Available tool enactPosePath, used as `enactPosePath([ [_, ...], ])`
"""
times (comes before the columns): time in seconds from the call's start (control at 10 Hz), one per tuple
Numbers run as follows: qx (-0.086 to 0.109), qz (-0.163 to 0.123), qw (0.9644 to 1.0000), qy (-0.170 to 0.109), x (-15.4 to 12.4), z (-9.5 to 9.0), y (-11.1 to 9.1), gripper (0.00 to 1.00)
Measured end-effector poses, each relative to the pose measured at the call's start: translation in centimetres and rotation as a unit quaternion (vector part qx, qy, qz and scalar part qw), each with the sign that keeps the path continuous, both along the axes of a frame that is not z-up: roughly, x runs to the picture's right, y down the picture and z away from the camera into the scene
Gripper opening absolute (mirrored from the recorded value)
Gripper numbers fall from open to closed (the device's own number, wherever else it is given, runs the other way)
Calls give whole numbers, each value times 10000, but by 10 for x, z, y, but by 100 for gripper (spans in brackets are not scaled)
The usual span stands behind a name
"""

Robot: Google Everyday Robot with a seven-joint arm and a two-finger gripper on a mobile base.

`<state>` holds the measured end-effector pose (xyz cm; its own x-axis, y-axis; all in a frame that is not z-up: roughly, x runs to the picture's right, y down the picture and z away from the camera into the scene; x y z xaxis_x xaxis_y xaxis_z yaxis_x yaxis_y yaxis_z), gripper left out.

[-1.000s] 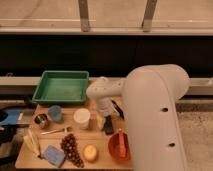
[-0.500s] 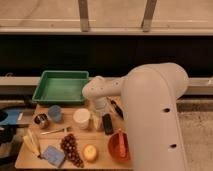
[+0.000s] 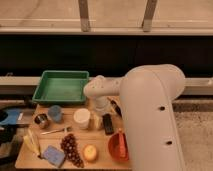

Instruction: Place eraser in paper cup

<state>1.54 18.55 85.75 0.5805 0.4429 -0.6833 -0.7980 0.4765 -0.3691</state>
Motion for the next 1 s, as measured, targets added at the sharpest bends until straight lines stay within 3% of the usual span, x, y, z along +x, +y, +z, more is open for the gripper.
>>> enactPosePath([
  [0.4, -172, 143, 9996, 148, 18, 8, 12, 80],
  [0.5, -195, 166, 9995, 170, 22, 8, 15, 75],
  [0.9, -207, 171, 9995, 194, 24, 8, 17, 41],
  [1.0, -202, 179, 9994, 197, 24, 7, 15, 28],
])
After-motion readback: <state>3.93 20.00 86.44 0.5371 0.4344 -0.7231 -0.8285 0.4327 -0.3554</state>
